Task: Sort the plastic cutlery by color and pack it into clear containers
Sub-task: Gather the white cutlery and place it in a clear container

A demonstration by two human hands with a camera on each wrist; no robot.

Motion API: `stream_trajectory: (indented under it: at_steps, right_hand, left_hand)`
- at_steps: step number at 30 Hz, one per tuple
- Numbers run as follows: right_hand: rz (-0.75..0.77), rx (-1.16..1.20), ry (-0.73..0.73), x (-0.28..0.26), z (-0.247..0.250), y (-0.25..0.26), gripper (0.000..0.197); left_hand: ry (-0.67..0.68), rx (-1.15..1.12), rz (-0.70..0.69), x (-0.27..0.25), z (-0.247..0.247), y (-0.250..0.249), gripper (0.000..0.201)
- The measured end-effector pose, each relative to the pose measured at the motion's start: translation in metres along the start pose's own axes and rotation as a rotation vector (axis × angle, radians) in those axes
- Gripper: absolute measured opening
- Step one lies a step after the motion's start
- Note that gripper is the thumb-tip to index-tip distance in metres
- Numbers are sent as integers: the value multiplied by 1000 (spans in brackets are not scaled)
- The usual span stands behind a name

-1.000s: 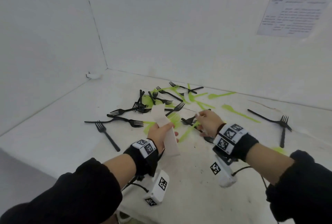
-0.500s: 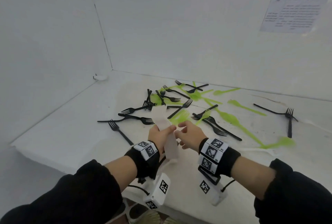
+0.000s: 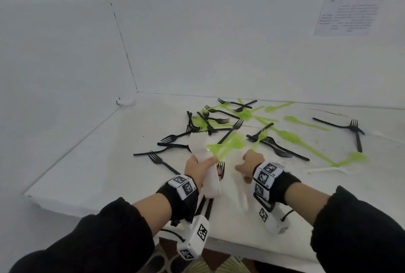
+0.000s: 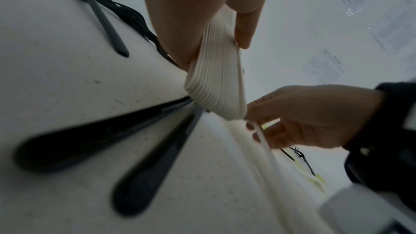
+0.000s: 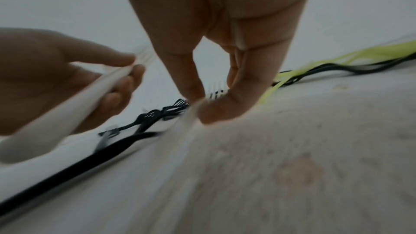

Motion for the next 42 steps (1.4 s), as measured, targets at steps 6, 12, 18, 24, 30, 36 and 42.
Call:
stream_trajectory:
  at_steps: [6, 12, 18, 24, 30, 36, 42]
  right_hand:
    - [46, 763, 104, -1, 9, 1, 34]
    - [139, 623, -8, -7, 10, -23, 20]
    - [82, 686, 18, 0, 32, -62, 20]
    - [-44, 270, -178, 25, 85, -125, 29]
    - [-158, -174, -150, 72, 116, -177, 45]
    - [-90, -279, -135, 97, 139, -201, 23]
    - [-81, 72, -165, 107, 161, -224, 36]
  left_hand:
    - [107, 5, 23, -3, -18, 12, 6]
    - [208, 10, 98, -10, -57, 17, 12]
    - [337, -18, 104, -18, -104, 21, 24]
    - [403, 25, 129, -20, -161, 29, 17]
    - [380, 5, 139, -17, -217, 39, 20]
    - [294, -32, 150, -7, -258, 53, 19]
    - [238, -51, 154, -9, -282, 66, 15]
Point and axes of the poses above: each hand's wrist, its own x-axis towards the middle knuckle, its own z-axis out of the back of the hand, y = z × x, the point moved 2 cm from there along x, towards the middle knuckle, and after that the axes turned 10 degrees about -z, right-handed, at the moved point
